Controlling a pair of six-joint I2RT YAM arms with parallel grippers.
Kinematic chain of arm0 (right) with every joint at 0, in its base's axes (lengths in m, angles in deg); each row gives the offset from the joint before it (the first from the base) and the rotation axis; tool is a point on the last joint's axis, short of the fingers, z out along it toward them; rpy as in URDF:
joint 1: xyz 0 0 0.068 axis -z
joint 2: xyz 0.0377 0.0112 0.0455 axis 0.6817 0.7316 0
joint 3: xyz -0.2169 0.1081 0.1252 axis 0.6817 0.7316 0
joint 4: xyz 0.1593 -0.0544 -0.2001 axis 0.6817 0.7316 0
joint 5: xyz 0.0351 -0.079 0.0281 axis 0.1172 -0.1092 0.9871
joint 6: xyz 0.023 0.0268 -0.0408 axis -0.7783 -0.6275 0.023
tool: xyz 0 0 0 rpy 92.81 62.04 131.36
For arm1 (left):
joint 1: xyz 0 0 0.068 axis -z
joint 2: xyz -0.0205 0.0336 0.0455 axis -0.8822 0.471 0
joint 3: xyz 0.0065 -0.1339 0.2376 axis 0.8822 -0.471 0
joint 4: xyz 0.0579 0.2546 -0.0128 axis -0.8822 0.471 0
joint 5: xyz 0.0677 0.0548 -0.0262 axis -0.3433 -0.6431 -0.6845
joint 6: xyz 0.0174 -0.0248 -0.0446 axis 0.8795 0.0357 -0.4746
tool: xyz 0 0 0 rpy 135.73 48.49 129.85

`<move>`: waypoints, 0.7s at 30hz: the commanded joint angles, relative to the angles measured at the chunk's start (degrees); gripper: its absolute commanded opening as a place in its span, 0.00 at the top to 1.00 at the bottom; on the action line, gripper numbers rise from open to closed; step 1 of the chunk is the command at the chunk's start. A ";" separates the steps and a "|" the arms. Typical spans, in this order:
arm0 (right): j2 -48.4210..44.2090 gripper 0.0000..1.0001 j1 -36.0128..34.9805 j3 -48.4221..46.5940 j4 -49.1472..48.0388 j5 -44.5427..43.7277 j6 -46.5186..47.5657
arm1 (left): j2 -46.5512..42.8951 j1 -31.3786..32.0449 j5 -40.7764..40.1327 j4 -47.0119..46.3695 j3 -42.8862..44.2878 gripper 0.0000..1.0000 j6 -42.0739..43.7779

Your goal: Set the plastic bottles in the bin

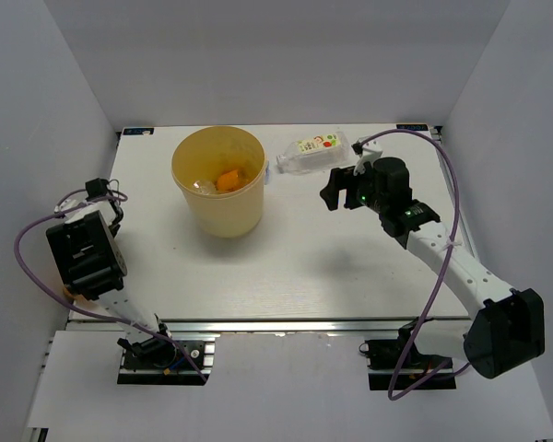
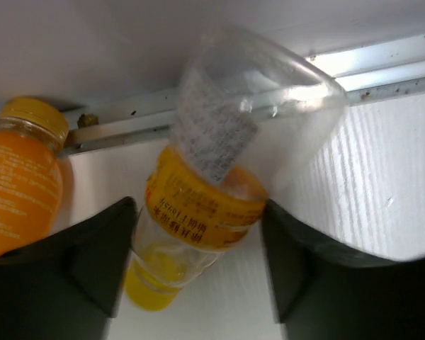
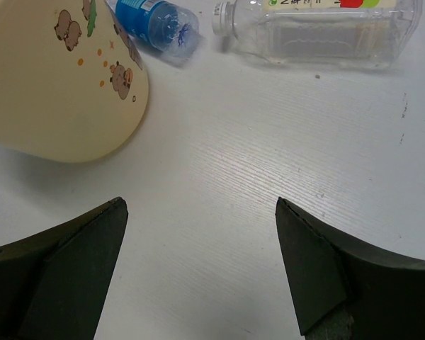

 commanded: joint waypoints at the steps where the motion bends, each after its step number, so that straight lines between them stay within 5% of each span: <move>1: -0.43 0.11 0.41 -1.21 -1.79 0.41 -0.94 | -2.12 -0.40 2.34 0.12 -0.67 0.29 -1.29; 12: -6.93 0.11 0.76 3.71 -2.05 -1.60 -1.46 | -19.95 3.19 22.11 -1.19 4.15 0.53 -2.08; 21: -13.26 0.11 1.02 7.67 -3.28 -2.75 -1.99 | -26.82 28.85 27.65 -6.81 20.94 0.55 1.26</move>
